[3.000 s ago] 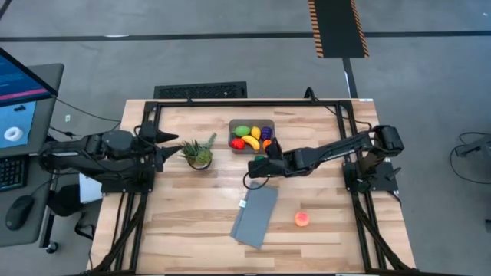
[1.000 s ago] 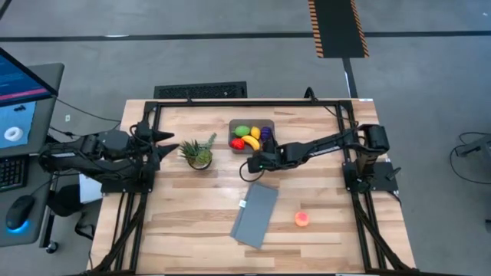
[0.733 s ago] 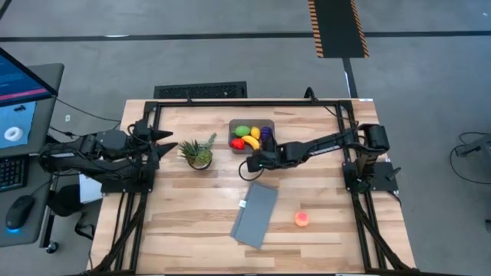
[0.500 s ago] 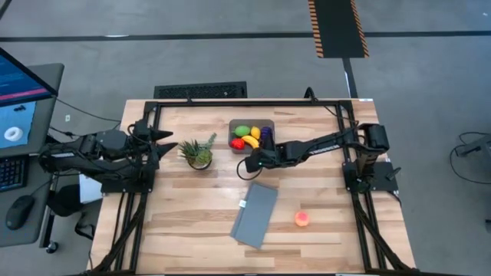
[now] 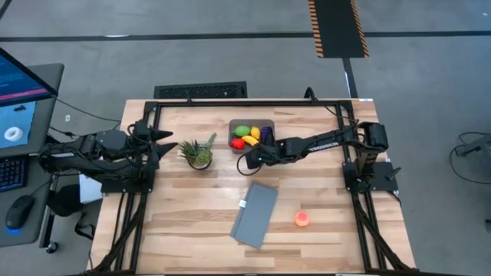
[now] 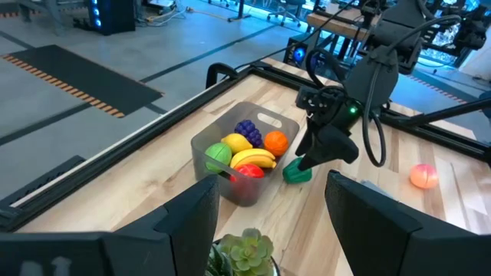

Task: Pick and placing Produce into tupperware
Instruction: Put the bell pepper into the black bin

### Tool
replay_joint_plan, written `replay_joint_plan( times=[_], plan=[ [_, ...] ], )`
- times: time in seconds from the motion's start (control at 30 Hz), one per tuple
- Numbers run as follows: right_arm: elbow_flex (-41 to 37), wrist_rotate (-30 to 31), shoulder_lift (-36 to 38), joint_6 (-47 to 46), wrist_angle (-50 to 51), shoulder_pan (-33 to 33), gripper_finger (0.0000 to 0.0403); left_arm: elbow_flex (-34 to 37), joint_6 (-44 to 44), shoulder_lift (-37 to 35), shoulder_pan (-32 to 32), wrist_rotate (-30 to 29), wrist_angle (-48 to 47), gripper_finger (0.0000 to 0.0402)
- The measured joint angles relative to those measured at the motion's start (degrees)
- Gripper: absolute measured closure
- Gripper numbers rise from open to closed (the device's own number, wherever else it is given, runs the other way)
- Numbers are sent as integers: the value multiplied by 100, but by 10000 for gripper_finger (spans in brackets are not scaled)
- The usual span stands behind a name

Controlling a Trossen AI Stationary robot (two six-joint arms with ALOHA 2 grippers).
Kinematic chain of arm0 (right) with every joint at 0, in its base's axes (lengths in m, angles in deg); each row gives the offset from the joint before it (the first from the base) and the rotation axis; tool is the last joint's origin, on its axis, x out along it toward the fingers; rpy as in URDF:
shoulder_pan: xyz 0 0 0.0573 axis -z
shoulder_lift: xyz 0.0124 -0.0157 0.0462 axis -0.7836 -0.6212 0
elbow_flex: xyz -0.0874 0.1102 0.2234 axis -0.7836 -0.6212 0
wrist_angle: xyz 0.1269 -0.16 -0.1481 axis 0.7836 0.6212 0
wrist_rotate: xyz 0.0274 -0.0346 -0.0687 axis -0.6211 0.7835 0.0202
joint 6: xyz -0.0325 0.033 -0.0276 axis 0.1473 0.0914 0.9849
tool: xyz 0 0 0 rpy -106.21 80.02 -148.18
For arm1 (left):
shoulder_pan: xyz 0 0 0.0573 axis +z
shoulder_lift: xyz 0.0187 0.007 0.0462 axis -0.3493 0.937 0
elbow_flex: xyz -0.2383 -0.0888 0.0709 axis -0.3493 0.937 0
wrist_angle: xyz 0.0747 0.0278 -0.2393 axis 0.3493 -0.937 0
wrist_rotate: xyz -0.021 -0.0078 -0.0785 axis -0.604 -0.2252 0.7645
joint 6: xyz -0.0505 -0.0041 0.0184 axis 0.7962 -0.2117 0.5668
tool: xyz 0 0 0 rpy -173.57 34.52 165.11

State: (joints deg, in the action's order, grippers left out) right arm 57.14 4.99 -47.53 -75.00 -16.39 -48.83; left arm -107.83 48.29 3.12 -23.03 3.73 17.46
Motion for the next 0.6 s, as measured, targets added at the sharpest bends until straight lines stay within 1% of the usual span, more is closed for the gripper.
replay_joint_plan(
  times=[0.6],
  plan=[
    [0, -136, -7, 60, -30, 39, 97, 0, 11, 0, 0, -2, 4, 175]
  ],
)
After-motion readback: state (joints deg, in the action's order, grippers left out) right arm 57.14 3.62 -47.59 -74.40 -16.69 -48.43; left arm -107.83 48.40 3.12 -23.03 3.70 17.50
